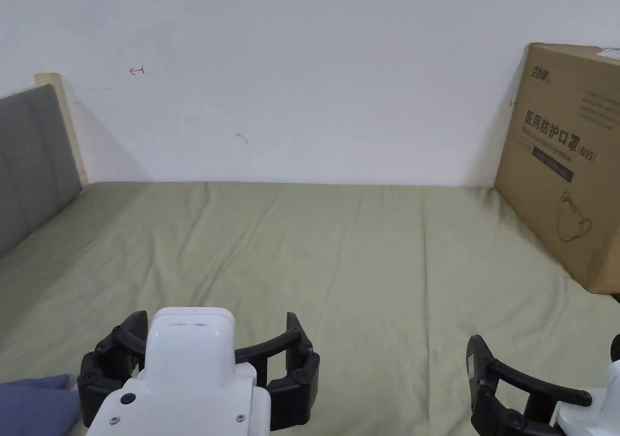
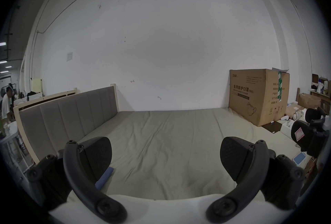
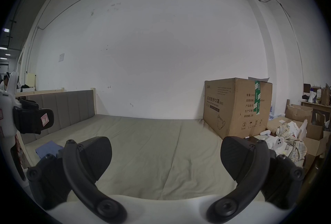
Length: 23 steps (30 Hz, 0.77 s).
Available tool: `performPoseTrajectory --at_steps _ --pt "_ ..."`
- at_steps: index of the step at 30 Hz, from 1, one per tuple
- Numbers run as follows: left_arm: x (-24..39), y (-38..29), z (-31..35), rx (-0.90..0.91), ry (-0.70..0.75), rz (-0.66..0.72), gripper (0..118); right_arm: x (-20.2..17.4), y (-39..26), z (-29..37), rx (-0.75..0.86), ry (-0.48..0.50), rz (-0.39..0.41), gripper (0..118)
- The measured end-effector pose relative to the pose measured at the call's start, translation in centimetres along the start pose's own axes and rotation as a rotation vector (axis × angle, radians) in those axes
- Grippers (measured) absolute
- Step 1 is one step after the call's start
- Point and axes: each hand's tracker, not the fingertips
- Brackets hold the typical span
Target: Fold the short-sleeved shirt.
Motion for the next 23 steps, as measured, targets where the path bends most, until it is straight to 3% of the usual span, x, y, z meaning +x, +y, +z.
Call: performPoseTrajectory --at_steps 12,23 --pt "-0.8 -1.0 -0.9 -0.134 -0.064 0.156 118 0.3 -0.9 -0.2 -0.019 -0.004 -0.009 118" --pt "-0.7 -2.4 -3.0 -0.162 -0.058 0.167 118 0.8 -3.3 -2.1 -0.073 -0.023 -0.017 118"
